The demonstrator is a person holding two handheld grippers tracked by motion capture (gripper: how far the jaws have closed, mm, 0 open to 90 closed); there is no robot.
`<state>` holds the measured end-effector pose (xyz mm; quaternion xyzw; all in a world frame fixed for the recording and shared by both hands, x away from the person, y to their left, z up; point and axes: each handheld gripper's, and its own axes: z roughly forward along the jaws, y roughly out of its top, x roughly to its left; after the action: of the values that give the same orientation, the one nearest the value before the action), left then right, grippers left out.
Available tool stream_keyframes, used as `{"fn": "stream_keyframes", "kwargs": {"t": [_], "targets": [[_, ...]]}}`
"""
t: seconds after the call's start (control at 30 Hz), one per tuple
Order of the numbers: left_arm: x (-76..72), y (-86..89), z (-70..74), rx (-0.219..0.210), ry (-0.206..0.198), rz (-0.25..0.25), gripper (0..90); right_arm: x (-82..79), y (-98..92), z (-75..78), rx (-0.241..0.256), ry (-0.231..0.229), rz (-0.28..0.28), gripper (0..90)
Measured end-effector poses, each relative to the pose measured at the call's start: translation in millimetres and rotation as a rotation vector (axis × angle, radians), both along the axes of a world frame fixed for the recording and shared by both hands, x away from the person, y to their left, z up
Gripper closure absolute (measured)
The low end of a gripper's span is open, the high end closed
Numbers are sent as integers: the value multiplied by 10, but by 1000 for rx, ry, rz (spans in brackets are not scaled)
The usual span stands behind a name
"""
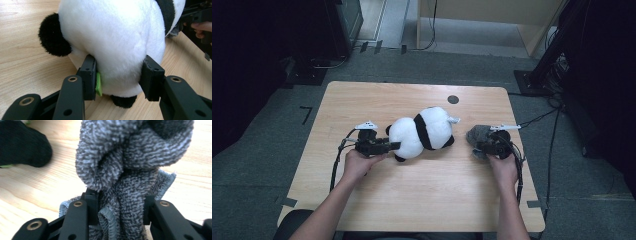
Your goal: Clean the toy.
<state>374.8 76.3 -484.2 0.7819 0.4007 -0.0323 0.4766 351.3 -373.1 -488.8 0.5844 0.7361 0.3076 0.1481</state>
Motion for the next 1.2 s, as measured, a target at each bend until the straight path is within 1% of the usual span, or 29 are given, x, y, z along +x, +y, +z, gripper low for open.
{"fn": "stream_keyframes", "kwargs": {"t": [0.1, 0.13, 0.17, 0.2, 0.27, 0.3, 0.33, 0.37, 0.43, 0.47, 0.67, 0.77, 0.87, 0.97, 1.07, 1.13, 1.2], "targets": [[-1, 1, 0, 0, -1, 0, 541, 16, -1, -29, 1, -17, 14, 562], [-1, 2, 0, -1, -2, 1, 539, 19, -6, -33, 18, -15, 15, 520], [0, 2, -1, -1, -3, 2, 536, 22, -18, -34, 40, -12, 18, 454], [1, 3, -2, -1, -5, 1, 531, 24, -28, -26, 69, -6, 18, 388], [-1, 3, -3, 0, -8, 2, 528, 27, -50, -9, 122, -13, 4, 280], [-1, 3, -2, 1, -8, 2, 527, 23, -57, 2, 150, -17, 1, 262], [-2, 3, -1, 1, -9, 3, 526, 16, -58, 15, 163, -23, -1, 249], [-2, 3, -1, 2, -9, 2, 526, 6, -58, 33, 155, -33, 3, 232], [-1, 4, 0, 2, -10, 3, 525, -17, -54, 80, 135, -57, 3, 223], [-1, 5, 0, 2, -10, 3, 523, -32, -54, 107, 133, -70, 4, 213], [-4, 1, 6, 6, -10, 4, 521, -127, -12, 286, 141, -147, 15, 160], [-8, -4, 13, 8, -10, 5, 521, -146, 60, 377, 144, -180, 40, 153], [-12, -9, 19, 10, -9, 7, 522, -155, 161, 450, 148, -211, 80, 152], [-18, -14, 24, 11, -6, 10, 521, -154, 269, 480, 140, -226, 115, 150], [-34, -27, 30, 15, -8, 7, 521, -139, 377, 476, 146, -220, 151, 148], [-45, -35, 38, 10, 3, 5, 521, -125, 458, 476, 141, -220, 178, 147], [-60, -47, 49, 16, 5, 2, 523, -112, 544, 484, 138, -217, 208, 143]]}}
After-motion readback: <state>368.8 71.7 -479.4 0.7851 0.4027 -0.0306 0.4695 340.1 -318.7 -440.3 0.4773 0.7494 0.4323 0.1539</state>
